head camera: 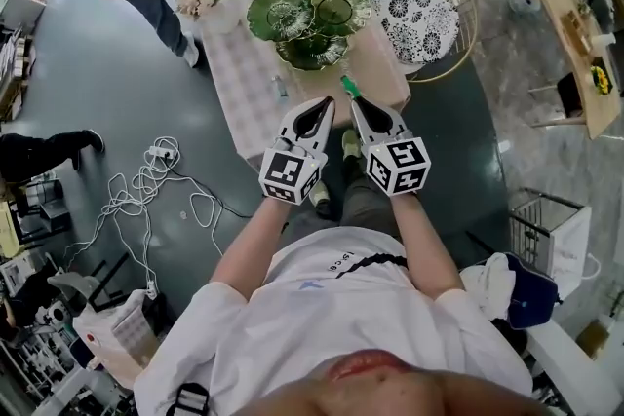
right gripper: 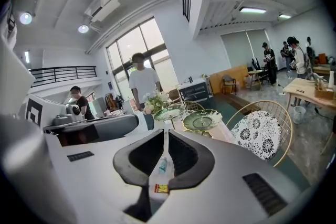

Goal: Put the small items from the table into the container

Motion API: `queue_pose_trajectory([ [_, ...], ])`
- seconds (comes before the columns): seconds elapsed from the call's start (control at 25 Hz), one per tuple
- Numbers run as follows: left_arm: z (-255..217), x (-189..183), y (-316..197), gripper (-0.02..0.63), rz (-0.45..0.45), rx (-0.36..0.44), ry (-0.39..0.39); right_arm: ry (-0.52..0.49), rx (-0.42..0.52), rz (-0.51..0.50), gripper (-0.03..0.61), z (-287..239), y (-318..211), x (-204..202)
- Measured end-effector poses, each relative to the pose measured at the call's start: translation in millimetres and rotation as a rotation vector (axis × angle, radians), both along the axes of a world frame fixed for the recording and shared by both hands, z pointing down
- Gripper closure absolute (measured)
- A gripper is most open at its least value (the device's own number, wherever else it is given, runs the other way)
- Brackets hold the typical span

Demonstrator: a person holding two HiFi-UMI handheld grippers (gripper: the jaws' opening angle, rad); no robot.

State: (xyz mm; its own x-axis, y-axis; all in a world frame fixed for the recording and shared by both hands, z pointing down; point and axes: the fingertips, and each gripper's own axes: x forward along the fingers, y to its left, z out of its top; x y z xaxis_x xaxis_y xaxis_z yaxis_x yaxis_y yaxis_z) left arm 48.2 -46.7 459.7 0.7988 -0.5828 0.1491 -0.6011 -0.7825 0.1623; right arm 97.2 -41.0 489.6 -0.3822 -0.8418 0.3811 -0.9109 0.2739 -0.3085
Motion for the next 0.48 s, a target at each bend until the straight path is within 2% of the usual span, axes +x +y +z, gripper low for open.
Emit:
queue_pose_trajectory([
  [0.24,45.5,7.9,-40.2,0.607,-0.045,-0.067,-0.025,0.037,-0.101,-0.052,0.517,63.1,-33.1,17.3],
  [0.48,96.3,11.9,-54.2,0.607,-0.065,-0.119,-0.032,0.085,-0.2,-0.053,0.465,138.1,-46.4,32.7],
])
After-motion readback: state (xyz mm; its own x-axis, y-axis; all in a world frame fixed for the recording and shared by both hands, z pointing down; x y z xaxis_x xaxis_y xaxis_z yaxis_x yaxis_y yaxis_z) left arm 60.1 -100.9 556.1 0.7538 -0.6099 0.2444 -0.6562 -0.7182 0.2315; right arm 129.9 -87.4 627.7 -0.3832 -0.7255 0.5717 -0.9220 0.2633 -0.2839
